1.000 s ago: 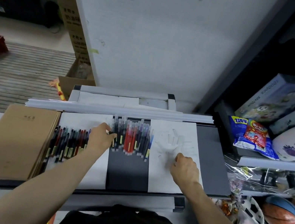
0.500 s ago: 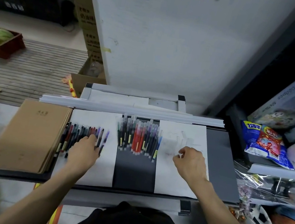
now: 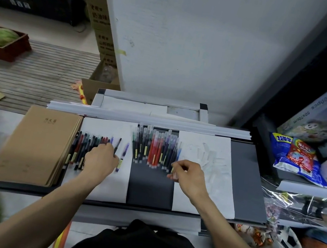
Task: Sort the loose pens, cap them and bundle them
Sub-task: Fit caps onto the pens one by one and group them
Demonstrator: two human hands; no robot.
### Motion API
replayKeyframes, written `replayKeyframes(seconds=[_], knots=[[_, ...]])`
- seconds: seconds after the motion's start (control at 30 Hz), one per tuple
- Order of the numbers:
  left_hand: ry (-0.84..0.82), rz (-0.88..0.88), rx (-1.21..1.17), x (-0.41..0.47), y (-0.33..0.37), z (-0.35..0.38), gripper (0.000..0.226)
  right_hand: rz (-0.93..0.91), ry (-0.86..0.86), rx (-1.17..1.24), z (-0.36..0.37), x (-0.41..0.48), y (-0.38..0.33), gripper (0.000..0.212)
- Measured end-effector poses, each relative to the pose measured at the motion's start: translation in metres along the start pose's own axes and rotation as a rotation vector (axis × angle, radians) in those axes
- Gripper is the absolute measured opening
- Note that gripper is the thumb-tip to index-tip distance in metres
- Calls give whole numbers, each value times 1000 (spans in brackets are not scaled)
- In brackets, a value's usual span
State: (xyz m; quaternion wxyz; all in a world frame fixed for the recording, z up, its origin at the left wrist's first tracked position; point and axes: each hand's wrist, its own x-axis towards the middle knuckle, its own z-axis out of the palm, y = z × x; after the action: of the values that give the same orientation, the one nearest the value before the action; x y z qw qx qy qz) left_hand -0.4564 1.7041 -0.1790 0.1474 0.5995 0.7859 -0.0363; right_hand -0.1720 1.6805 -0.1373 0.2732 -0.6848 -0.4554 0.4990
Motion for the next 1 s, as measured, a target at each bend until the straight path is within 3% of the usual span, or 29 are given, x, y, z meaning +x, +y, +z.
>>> replayKeyframes(seconds=[0.1, 0.23, 0.43, 0.5, 0.67, 0.83, 1.0], knots=[[-22, -23, 18, 0, 6, -4, 22, 60, -93, 148, 6, -7, 2, 16], [19, 10, -101, -9, 12, -14, 30, 3, -113, 83, 5, -10, 2, 6], [-33, 186, -669, -45, 21, -37, 37, -148, -224, 89, -9, -20, -22, 29], [-33, 246, -772, -58, 25, -50, 38, -185, -243, 130, -14, -25, -36, 25], [70, 537, -626, -82, 32, -74, 27, -253, -263, 227, -20, -31, -65, 11], [207, 582, -543, -91, 34, -90, 29, -329, -258, 258, -23, -36, -78, 14], [242, 592, -456, -96, 34, -95, 26, -353, -286, 233, -21, -38, -83, 13]])
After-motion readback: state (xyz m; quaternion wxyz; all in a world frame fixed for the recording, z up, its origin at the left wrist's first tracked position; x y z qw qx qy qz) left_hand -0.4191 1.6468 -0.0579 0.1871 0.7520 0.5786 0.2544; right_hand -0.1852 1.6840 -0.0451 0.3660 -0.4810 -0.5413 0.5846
